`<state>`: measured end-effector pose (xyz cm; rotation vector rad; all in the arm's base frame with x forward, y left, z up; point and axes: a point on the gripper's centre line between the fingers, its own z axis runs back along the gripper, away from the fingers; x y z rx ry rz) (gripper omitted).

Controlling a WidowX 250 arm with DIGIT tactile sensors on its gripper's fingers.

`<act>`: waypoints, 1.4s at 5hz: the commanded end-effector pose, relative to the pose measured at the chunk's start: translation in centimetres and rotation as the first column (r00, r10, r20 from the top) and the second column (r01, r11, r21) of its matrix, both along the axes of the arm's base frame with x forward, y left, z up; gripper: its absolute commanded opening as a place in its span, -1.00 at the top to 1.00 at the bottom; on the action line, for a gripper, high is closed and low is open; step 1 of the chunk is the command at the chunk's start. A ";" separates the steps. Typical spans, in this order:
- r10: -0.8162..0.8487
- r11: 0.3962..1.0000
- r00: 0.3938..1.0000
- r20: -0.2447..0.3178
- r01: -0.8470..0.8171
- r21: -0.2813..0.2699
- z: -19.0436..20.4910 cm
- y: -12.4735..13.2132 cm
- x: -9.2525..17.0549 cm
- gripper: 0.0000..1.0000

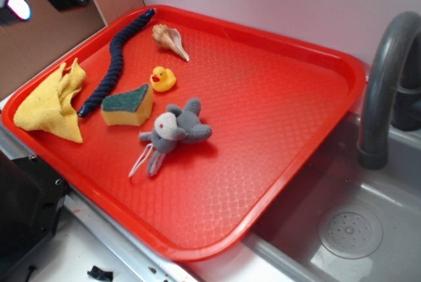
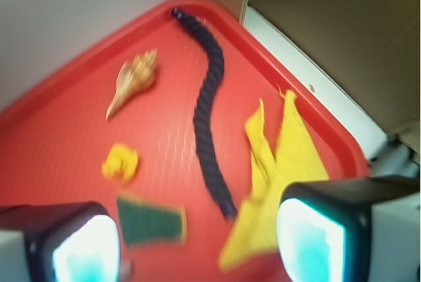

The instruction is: Grab the blue rope.

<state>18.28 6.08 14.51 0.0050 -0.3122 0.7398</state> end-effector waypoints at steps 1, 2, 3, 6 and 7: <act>0.070 0.998 0.997 0.038 -0.070 -0.001 -4.8 3.7 3.8 -1.00; 0.031 1.000 1.000 -0.004 -0.031 0.005 -7.9 3.9 4.9 -1.00; 0.038 0.999 0.998 -0.058 -0.038 0.000 -10.7 4.1 5.0 -1.00; 0.005 1.000 0.992 -0.129 -0.001 0.029 -13.4 3.3 5.5 1.00; 0.011 1.000 0.992 -0.126 -0.008 0.026 -13.5 3.5 5.3 1.00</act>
